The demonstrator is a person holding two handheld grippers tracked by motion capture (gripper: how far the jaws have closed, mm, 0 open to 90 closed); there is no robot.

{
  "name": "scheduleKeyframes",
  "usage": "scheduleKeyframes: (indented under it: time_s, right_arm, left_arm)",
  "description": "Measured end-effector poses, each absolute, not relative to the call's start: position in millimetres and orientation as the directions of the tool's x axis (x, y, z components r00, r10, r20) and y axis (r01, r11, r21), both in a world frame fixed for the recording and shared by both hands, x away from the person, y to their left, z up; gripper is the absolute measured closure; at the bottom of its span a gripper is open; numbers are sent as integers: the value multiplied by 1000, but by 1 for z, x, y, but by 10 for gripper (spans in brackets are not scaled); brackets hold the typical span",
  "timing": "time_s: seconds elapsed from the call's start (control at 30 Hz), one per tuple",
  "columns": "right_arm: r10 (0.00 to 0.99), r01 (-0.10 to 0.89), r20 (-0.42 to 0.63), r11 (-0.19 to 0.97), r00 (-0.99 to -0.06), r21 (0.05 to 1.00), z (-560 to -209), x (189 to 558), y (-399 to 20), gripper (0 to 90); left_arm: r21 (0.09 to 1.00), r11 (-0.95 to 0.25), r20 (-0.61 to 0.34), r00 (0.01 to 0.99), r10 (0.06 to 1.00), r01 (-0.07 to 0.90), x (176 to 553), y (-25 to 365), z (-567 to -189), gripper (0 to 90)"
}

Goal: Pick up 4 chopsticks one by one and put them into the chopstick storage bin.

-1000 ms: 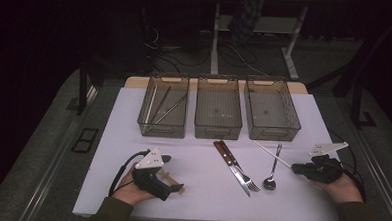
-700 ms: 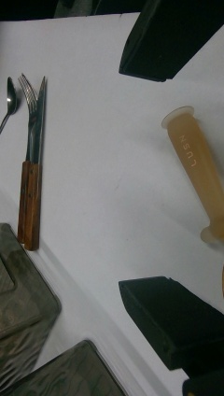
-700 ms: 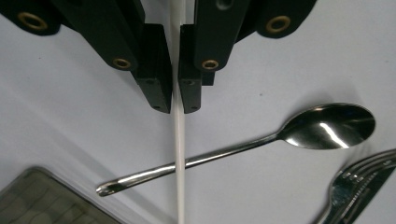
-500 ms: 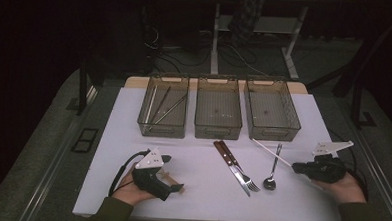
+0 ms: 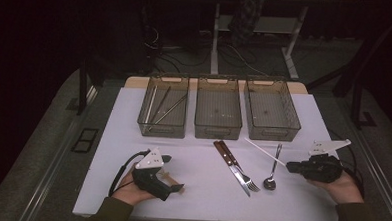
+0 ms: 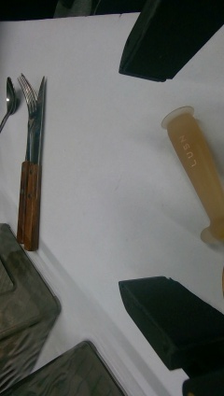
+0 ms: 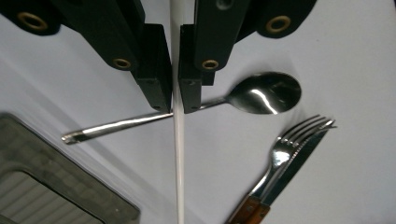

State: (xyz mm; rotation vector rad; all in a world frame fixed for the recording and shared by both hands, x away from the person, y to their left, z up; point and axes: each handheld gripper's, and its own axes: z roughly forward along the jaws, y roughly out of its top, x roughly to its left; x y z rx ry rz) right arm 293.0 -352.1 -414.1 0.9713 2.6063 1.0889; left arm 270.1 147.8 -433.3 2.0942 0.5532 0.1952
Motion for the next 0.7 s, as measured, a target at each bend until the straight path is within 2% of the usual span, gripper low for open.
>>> scheduleKeyframes:
  time_s: [0.7]
  right_arm:
    - [566, 460, 111, 524, -817, 717, -401, 302, -315, 839]
  left_arm:
    - [826, -470, -75, 886, 458, 312, 271, 147, -434, 0]
